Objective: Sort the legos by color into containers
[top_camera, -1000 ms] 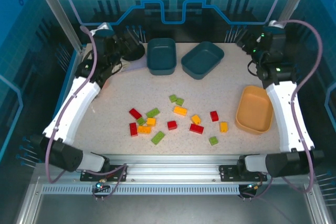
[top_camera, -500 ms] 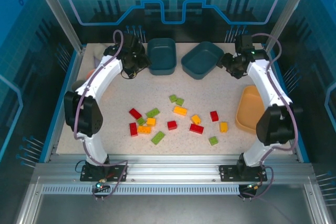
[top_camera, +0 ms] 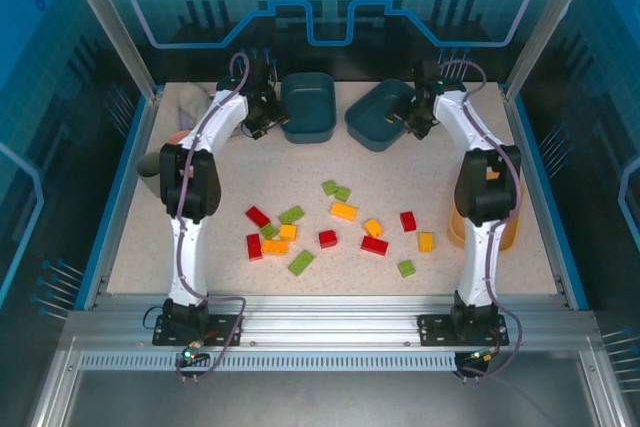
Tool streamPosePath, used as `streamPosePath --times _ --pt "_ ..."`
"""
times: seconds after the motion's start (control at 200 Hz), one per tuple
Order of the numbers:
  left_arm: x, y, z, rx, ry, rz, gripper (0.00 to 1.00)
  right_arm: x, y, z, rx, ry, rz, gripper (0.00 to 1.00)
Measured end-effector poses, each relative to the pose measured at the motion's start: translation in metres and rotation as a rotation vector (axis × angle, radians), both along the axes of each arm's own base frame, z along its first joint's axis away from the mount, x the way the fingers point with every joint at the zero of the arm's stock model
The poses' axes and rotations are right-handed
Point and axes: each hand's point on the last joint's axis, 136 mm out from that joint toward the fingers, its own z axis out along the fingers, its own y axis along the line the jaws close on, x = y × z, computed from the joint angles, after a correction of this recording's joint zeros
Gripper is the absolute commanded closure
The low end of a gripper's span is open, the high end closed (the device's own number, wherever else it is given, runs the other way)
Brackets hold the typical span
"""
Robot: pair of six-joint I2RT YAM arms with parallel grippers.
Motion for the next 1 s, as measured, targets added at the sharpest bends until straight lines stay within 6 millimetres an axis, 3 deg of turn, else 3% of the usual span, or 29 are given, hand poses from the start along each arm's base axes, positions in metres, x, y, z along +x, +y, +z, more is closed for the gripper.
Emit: streamPosePath --times 0.205,0.32,0.535,0.65,1.0 --pt "0.012 -0.004 -0.015 -0.001 0.015 -0.024 0.36 0.023 0.004 -0.023 0.008 0.038 -0.019 0.5" --pt "0.018 -0.004 -0.02 0.001 0.015 -0.038 0.36 0.025 0.003 -0.028 0.003 0.062 -0.031 0.57" --pt "0.02 -0.003 -0.031 0.012 0.033 -0.054 0.39 0.016 -0.002 -0.051 -0.027 0.139 -0.047 0.59" --pt "0.022 -0.003 -0.033 0.016 0.03 -0.064 0.49 0.013 -0.004 -0.055 -0.04 0.158 -0.049 0.62" --pt "0.023 -0.01 -0.048 0.0 0.044 -0.123 0.88 0.014 -0.012 -0.051 -0.083 0.153 -0.051 0.92"
